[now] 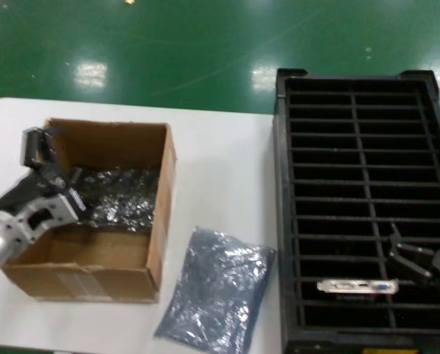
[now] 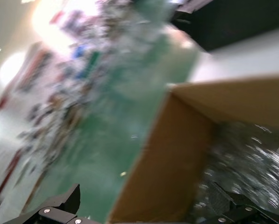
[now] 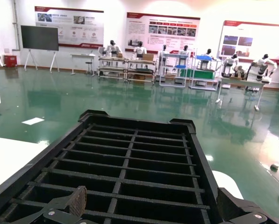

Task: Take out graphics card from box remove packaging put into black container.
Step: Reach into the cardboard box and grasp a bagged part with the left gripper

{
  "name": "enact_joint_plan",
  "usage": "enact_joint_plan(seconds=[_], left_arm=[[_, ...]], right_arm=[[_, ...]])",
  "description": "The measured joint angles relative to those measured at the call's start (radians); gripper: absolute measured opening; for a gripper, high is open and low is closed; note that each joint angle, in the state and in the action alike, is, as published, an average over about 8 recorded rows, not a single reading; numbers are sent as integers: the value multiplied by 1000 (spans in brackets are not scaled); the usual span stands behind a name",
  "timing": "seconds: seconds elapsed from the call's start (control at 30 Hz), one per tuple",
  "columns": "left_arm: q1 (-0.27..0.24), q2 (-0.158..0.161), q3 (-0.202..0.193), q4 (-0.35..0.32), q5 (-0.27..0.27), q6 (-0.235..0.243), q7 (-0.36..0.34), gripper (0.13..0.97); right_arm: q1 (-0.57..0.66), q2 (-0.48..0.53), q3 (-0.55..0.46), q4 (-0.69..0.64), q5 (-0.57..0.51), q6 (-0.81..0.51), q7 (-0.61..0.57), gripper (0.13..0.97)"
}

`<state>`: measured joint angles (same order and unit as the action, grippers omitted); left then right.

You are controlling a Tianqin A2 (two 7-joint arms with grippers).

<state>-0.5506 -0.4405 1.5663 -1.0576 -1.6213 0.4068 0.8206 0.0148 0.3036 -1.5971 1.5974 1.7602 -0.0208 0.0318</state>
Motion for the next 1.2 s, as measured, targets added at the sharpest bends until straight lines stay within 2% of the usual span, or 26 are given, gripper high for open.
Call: enact_joint_plan(seconds=[0.13,0.23,0.37,0.47,0.6,0.93,1.2], left_arm=[[-119,-42,98,163,56,84,82,966],[-196,-59,159,265,92,131,132,966],[-276,-61,214,371,123,157,185,966],[-314,-54,241,419,135,161,206,966],[-337,-43,273,444,149,165,213,966],[-346,-23,359,446,205,170,172,951],[-345,-30,408,423,249,165,112,889]], right_arm=[[0,0,0,0,0,0,0,966],[0,0,0,0,0,0,0,966],[0,0,0,0,0,0,0,966],[0,0,0,0,0,0,0,966],[0,0,0,0,0,0,0,966],[0,0,0,0,0,0,0,966],[0,0,0,0,0,0,0,966]])
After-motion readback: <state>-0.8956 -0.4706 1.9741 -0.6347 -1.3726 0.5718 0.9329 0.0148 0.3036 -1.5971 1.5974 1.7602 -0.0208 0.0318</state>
